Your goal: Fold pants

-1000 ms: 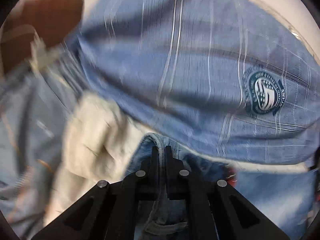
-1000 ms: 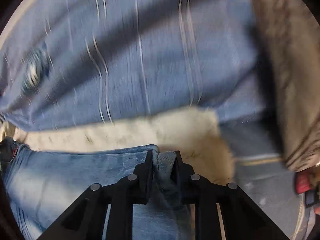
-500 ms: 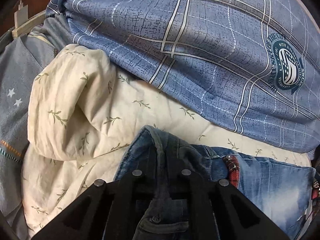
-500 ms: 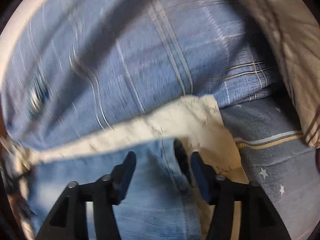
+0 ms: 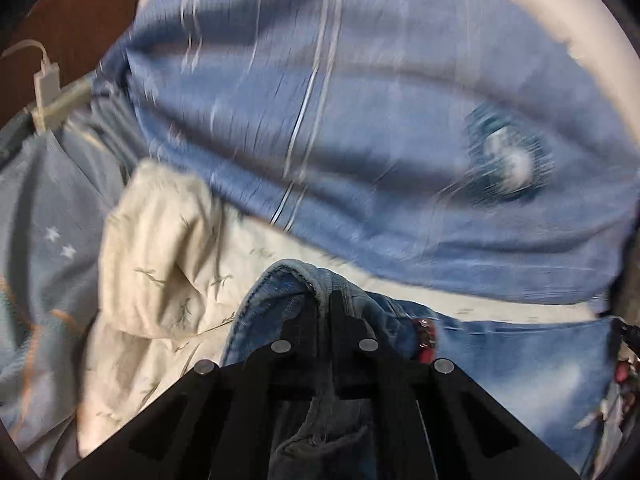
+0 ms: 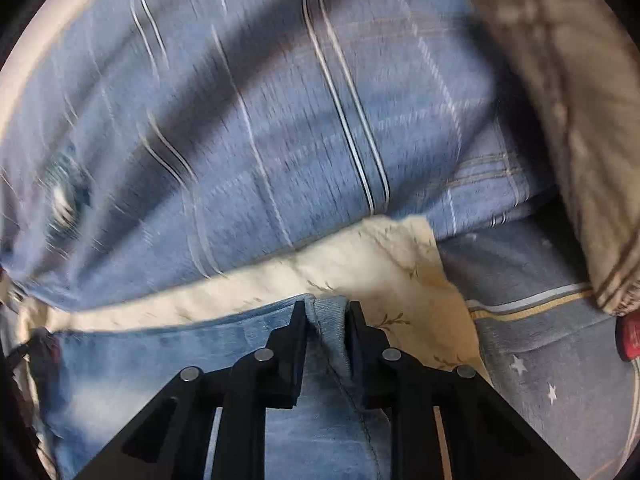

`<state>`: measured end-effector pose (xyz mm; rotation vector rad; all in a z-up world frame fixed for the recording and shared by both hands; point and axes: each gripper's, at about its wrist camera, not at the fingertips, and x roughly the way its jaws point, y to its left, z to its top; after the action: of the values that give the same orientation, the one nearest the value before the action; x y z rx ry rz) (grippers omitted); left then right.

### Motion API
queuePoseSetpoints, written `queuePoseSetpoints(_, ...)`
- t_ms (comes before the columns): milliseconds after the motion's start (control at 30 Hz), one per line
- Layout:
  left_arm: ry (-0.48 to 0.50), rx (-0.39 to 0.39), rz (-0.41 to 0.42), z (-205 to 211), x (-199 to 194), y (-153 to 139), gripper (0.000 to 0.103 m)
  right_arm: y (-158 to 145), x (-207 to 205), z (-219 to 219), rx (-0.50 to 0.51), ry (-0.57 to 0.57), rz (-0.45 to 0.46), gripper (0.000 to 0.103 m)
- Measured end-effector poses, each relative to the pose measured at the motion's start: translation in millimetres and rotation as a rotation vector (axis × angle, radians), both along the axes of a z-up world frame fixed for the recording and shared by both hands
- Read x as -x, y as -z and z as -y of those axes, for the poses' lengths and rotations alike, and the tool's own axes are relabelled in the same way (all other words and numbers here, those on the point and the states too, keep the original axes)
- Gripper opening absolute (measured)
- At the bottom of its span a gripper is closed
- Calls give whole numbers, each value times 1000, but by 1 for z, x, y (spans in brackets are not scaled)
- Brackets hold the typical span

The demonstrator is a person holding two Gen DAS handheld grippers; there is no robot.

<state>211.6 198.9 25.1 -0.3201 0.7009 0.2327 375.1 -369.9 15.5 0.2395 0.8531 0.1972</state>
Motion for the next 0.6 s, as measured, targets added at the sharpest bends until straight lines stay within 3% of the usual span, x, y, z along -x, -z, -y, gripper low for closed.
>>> queuePoseSetpoints(133,33,54,119,9,66,-38,5,-38,42,15,-110,19,81,20)
queuePoseSetpoints(267,52,106,184,20,141,-46,5,-66,105,36,-211,31,135,20)
queuePoseSetpoints(367,51,157,191,21,190,-30,5,-71,158,57,-261,38,157,20)
queuePoseSetpoints(467,46,219,160,16,225,-2,5,-58,209,76,-278,46,149,20)
queuePoseSetpoints(600,20,334,42,9,260,51,8,1,258,96,-293,27,30,24)
